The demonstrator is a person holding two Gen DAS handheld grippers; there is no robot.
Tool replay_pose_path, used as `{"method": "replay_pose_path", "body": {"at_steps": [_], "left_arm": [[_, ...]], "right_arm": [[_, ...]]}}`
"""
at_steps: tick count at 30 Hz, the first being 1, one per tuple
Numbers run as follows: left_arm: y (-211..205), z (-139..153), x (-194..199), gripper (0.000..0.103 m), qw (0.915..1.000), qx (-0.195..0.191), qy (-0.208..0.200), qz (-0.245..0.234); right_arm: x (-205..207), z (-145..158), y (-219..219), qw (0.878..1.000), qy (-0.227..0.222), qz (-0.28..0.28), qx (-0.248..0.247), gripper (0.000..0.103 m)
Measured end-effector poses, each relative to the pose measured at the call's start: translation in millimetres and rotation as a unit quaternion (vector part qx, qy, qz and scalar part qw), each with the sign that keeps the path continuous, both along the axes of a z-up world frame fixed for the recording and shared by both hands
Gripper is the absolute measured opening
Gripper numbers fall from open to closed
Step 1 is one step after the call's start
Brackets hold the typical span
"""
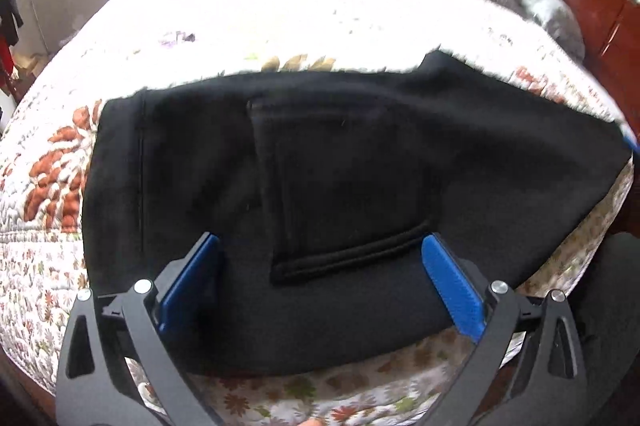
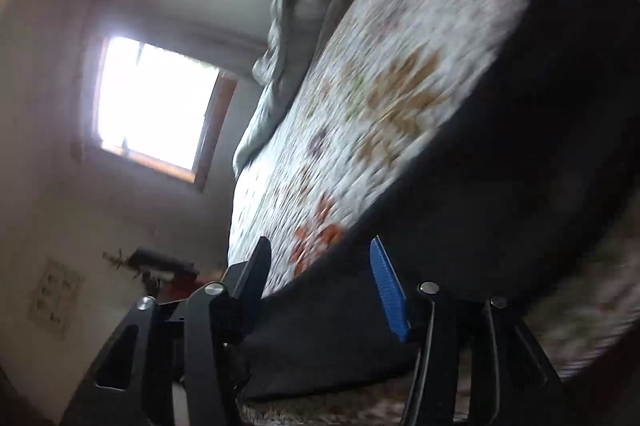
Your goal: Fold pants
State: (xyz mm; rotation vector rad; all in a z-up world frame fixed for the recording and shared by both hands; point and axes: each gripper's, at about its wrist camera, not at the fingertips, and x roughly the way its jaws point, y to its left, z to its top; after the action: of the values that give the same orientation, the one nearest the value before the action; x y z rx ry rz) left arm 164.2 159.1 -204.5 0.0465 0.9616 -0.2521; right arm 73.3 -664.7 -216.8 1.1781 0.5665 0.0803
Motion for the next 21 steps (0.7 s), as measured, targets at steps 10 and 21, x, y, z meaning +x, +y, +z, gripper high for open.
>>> {"method": "replay_pose_path", "body": {"at_steps": [10,21], "left_arm": [[-35,32,-14,0.100,0.9950,-0.079,-0.060,-0.016],[-200,28,6,0.100,0.9783,-0.149,-0.042,-0.138]], "right_arm": [[-39,-54,-94,0.990,0.026,-0.136,0.031,0.060],[-11,-54,-60,0.993,0.000,-0.110,0.031,0.060]]}}
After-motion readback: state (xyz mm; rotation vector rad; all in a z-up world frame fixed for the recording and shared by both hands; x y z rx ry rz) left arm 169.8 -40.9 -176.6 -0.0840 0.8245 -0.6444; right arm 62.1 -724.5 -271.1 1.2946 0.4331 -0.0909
